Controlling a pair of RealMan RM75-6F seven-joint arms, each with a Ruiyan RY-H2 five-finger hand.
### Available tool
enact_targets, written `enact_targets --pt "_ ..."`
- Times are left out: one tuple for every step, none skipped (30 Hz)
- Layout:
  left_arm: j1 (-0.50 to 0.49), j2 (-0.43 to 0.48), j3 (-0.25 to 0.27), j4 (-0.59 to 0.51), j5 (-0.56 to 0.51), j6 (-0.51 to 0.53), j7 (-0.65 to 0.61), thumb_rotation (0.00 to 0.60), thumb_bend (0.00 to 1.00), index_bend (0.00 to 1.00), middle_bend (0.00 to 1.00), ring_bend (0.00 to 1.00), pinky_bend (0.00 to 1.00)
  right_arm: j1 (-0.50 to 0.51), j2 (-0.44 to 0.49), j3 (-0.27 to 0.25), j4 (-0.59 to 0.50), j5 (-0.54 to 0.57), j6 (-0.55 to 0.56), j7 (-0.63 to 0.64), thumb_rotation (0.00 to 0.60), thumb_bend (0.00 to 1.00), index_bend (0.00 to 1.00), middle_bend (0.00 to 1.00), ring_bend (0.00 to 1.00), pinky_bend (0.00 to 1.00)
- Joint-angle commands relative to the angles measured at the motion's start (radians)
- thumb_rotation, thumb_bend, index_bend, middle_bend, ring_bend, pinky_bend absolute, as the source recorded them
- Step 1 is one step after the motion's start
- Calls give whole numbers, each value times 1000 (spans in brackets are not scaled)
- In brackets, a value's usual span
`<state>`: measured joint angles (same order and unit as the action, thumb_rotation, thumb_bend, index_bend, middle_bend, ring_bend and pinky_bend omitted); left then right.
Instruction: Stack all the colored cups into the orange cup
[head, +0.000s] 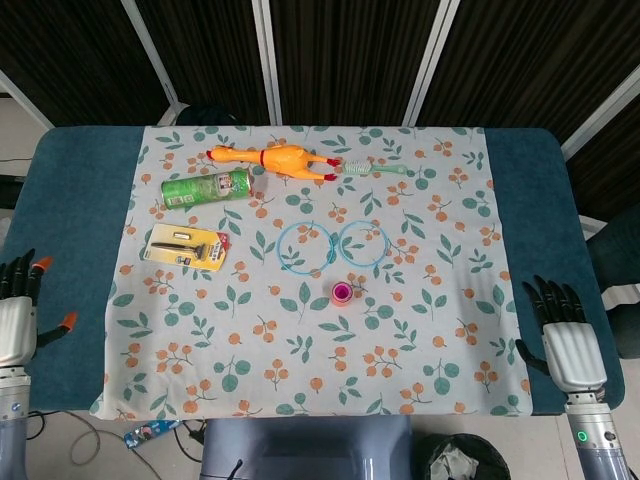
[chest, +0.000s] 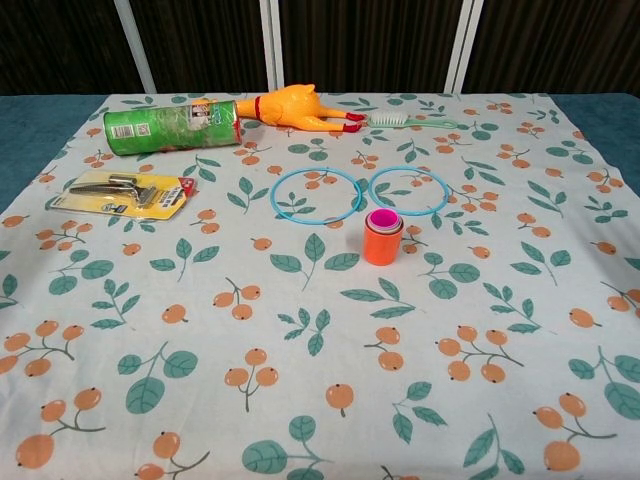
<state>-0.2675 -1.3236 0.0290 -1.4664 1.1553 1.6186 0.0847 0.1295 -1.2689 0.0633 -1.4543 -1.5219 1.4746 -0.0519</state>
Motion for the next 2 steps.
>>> enact_targets --pt "20 19 -25 -38 -34 -6 33 600 182 152 0 0 0 -2 9 -1 -10 -1 1 0 600 366 15 0 0 40" --pt "23 26 -28 -49 -37 -9 38 600 183 152 0 0 0 -3 13 -1 -14 -2 2 2 600 366 15 0 0 40"
